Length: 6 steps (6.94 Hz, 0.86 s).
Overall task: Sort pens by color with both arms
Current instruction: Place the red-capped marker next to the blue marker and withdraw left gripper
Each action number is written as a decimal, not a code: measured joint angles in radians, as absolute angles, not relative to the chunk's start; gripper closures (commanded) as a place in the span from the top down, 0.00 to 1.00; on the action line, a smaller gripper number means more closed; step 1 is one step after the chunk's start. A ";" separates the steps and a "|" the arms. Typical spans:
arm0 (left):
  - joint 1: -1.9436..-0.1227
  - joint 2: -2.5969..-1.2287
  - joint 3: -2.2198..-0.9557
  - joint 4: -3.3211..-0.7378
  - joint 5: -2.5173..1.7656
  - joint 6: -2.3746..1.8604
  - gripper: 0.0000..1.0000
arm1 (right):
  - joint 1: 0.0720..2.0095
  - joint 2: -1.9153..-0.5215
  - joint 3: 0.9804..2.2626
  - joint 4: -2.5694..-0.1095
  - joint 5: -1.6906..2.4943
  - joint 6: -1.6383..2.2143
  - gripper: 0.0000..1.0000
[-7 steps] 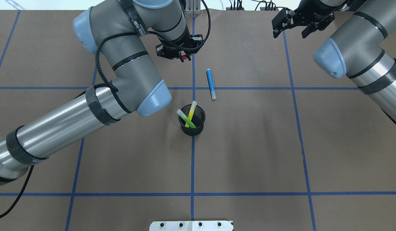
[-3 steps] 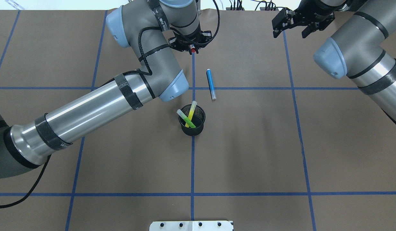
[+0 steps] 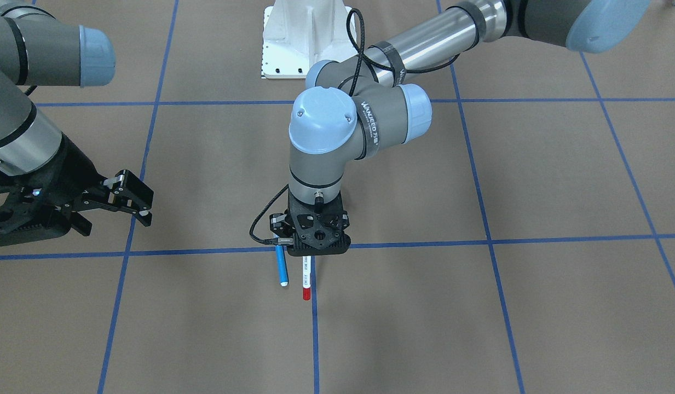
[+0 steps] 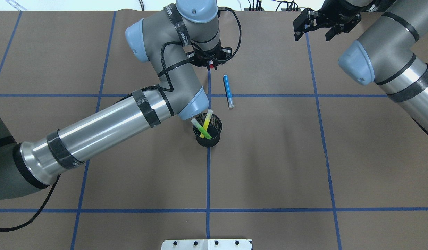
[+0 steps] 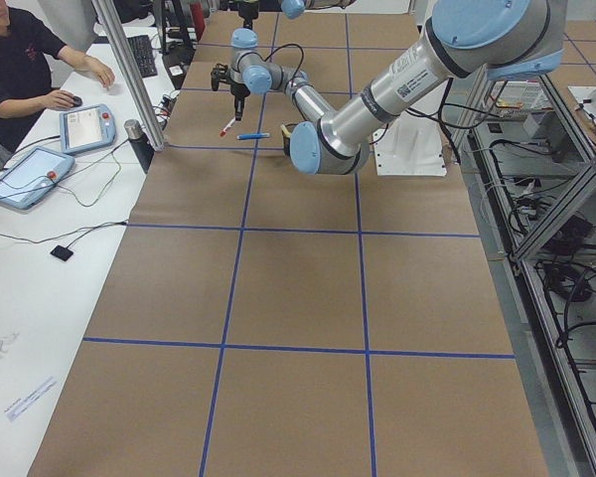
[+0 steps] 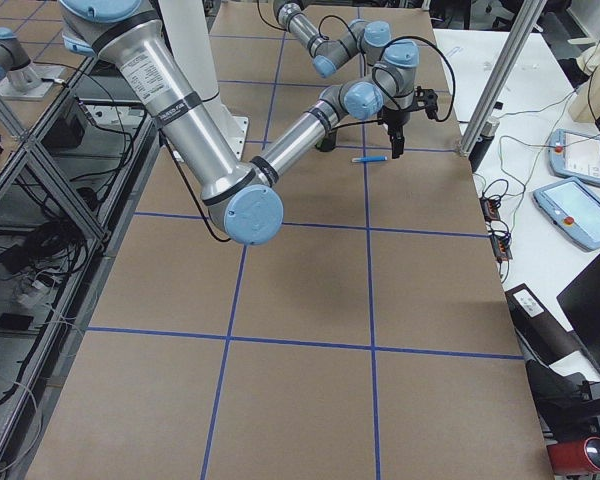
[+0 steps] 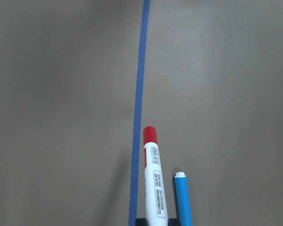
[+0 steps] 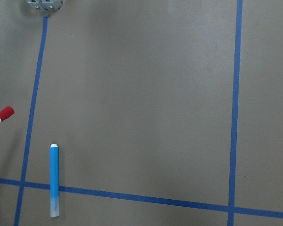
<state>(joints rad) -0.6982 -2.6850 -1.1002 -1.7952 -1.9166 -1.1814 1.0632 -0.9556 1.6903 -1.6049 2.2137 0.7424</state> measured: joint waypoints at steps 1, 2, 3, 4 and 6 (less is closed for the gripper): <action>-0.688 -2.685 -1.101 -1.795 -1.917 -1.181 0.23 | 1.063 -0.955 1.690 -1.606 2.214 0.742 0.99; -0.681 -2.684 -1.104 -1.794 -1.917 -1.180 0.32 | 1.063 -0.954 1.689 -1.606 2.214 0.742 0.99; -0.676 -2.683 -1.107 -1.793 -1.918 -1.179 0.47 | 1.062 -0.954 1.688 -1.606 2.214 0.742 0.99; -0.672 -2.681 -1.110 -1.793 -1.919 -1.178 0.52 | 1.062 -0.953 1.686 -1.605 2.213 0.742 0.99; -0.665 -2.679 -1.114 -1.793 -1.920 -1.178 0.55 | 1.062 -0.952 1.682 -1.605 2.212 0.742 0.99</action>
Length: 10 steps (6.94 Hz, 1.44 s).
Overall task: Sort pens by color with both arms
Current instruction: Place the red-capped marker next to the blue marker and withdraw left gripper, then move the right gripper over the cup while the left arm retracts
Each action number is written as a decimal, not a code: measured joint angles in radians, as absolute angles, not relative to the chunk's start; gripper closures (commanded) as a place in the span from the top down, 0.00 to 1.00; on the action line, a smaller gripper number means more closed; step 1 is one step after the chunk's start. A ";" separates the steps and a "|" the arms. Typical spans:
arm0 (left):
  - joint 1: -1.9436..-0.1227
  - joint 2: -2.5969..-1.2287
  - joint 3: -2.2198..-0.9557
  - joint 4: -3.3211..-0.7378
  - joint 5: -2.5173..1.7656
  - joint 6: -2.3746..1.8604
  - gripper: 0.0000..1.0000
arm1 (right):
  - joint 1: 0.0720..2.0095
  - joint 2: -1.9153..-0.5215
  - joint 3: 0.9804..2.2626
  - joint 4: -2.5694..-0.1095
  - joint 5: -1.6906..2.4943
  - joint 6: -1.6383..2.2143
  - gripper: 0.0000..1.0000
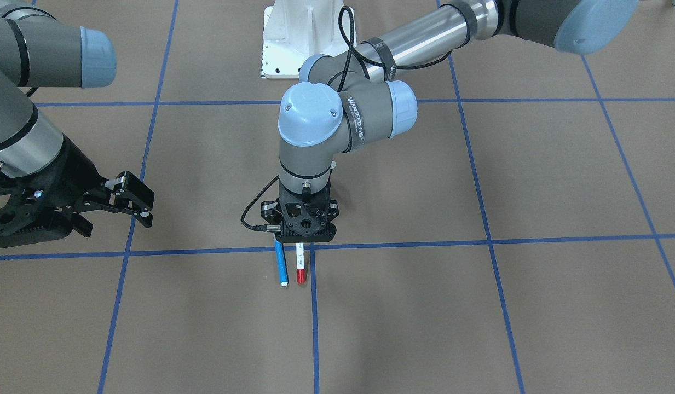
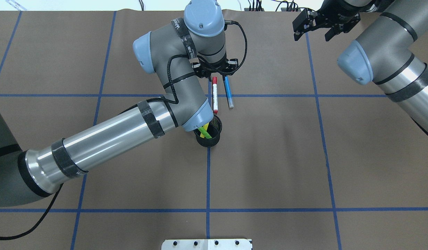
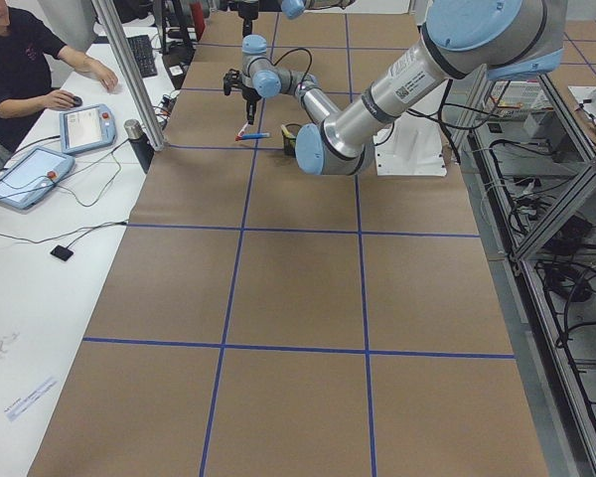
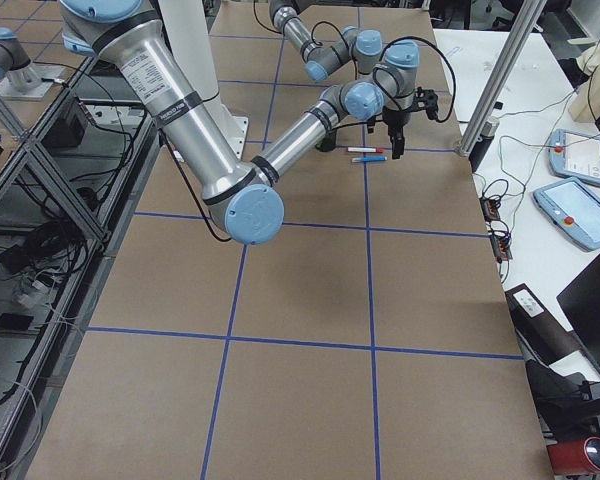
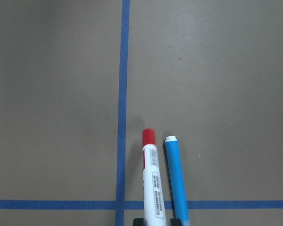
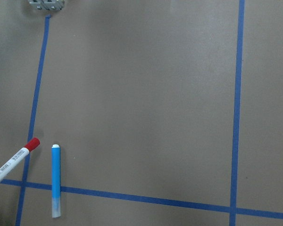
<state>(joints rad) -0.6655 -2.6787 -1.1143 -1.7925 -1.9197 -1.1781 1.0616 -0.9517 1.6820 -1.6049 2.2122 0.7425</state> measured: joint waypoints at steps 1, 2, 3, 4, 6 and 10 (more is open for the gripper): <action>-0.667 -2.677 -1.127 -1.788 -1.929 -1.177 0.55 | 1.060 -0.948 1.681 -1.606 2.212 0.747 0.99; -0.682 -2.669 -1.152 -1.778 -1.967 -1.167 0.55 | 1.057 -0.941 1.679 -1.606 2.211 0.761 0.99; -0.719 -2.642 -1.193 -1.757 -2.030 -1.129 0.55 | 1.050 -0.928 1.672 -1.606 2.209 0.787 0.98; -0.756 -2.594 -1.253 -1.726 -2.076 -1.069 0.55 | 1.037 -0.903 1.658 -1.606 2.206 0.835 0.98; -0.823 -2.480 -1.381 -1.675 -2.127 -0.946 0.55 | 0.982 -0.846 1.635 -1.605 2.177 0.976 0.98; -0.927 -2.283 -1.543 -1.634 -2.204 -0.760 0.55 | 0.841 -0.729 1.591 -1.613 2.094 1.336 0.98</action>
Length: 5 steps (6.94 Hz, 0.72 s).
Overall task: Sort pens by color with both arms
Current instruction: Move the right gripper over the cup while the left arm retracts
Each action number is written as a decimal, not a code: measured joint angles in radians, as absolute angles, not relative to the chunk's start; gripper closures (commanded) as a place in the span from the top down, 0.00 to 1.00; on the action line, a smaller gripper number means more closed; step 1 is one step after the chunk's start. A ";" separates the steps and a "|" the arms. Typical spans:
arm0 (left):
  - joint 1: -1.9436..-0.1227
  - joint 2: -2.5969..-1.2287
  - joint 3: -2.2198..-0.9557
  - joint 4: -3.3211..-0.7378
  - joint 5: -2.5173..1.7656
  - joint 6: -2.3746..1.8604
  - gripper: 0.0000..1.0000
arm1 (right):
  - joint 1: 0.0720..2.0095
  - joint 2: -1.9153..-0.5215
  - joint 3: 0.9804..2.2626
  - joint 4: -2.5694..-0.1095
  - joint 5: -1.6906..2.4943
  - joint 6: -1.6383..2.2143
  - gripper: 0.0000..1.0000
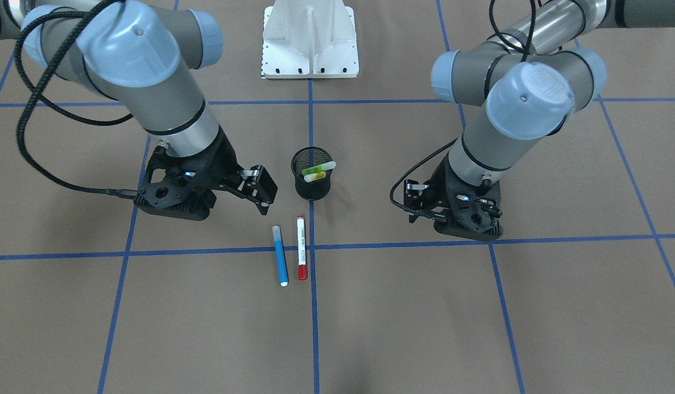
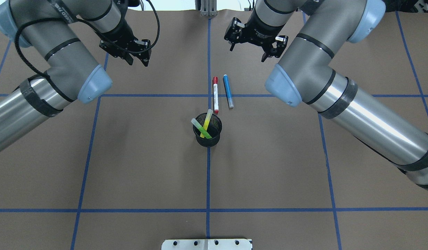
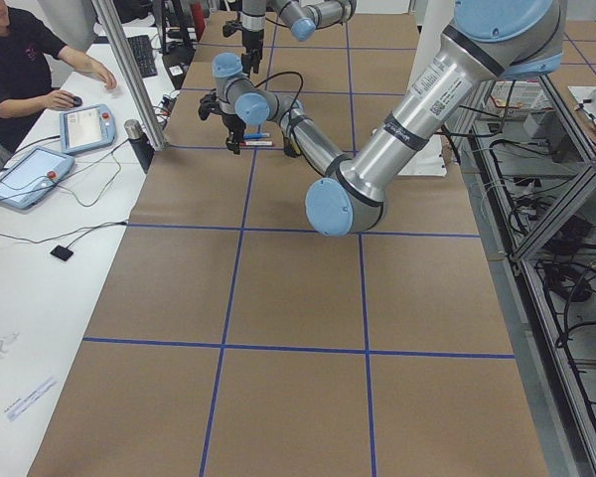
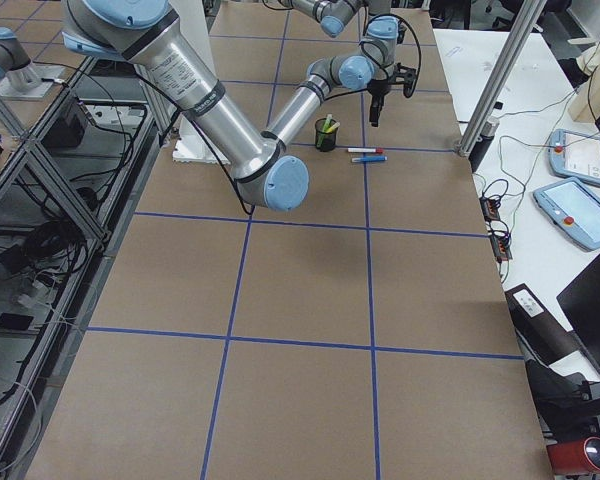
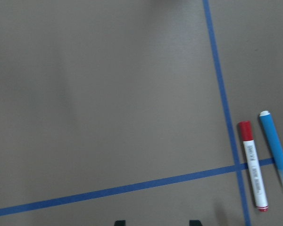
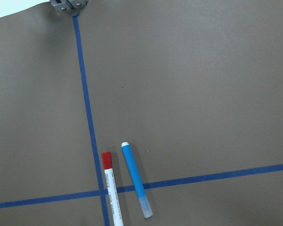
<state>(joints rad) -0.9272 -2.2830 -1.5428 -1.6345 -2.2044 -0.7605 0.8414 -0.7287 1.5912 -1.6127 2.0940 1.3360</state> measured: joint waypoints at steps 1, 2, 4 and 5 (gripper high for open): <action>-0.942 -2.256 -1.564 -1.634 -2.205 -0.748 0.55 | 0.805 -0.701 1.582 -1.613 2.078 1.457 0.98; -0.958 -2.234 -1.580 -1.634 -2.206 -0.728 0.55 | 0.770 -0.678 1.569 -1.614 2.064 1.582 0.98; -0.996 -2.197 -1.596 -1.633 -2.208 -0.630 0.55 | 0.713 -0.638 1.526 -1.615 2.024 1.781 0.98; -1.017 -2.181 -1.597 -1.632 -2.208 -0.576 0.55 | 0.692 -0.630 1.513 -1.615 2.014 1.848 0.98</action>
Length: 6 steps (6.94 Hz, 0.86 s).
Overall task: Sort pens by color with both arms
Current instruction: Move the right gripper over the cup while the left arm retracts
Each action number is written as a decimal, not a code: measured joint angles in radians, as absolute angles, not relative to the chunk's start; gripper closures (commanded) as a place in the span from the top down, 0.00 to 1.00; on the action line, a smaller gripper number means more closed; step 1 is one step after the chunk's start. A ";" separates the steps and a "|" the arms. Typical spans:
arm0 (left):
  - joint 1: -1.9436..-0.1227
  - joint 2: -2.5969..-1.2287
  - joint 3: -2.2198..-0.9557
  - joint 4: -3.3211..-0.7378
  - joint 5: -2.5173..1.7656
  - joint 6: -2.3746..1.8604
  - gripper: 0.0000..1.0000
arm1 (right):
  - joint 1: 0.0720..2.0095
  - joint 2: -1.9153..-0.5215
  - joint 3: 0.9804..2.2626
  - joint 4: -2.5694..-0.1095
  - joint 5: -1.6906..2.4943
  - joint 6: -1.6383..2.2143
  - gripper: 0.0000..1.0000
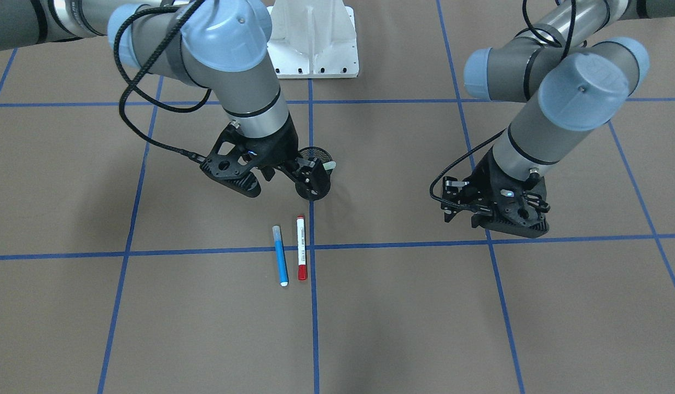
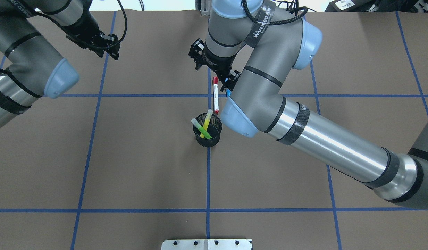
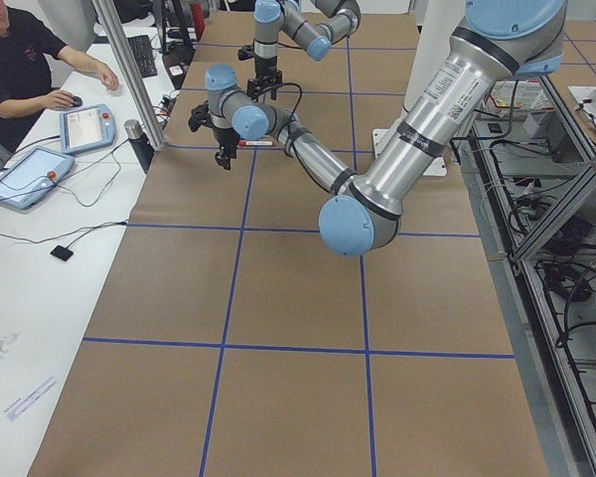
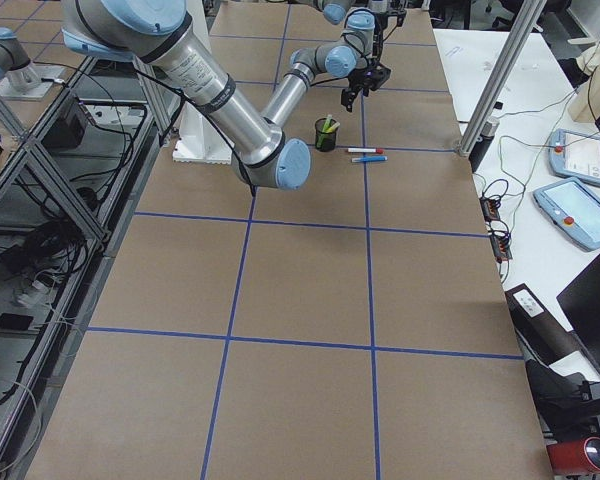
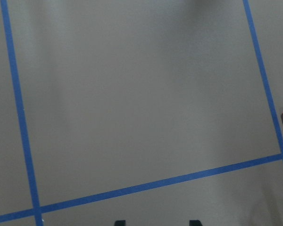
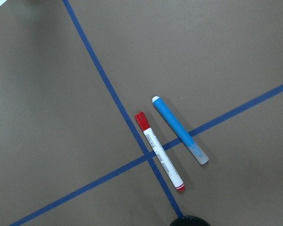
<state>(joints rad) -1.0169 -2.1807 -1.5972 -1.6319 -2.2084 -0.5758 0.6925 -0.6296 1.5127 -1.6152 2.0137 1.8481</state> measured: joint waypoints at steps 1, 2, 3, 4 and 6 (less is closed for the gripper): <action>-1.034 -2.168 -1.597 -1.632 -2.209 -0.539 0.55 | 0.675 -0.621 1.497 -1.622 2.013 1.892 0.98; -1.046 -2.162 -1.597 -1.632 -2.210 -0.522 0.55 | 0.656 -0.604 1.476 -1.649 2.018 1.921 0.98; -1.054 -2.159 -1.598 -1.632 -2.211 -0.509 0.55 | 0.633 -0.591 1.465 -1.685 2.029 1.936 0.98; -1.060 -2.154 -1.598 -1.632 -2.212 -0.492 0.55 | 0.613 -0.583 1.458 -1.712 2.041 1.952 0.97; -1.066 -2.142 -1.601 -1.632 -2.212 -0.477 0.55 | 0.593 -0.570 1.432 -1.732 2.073 1.989 0.90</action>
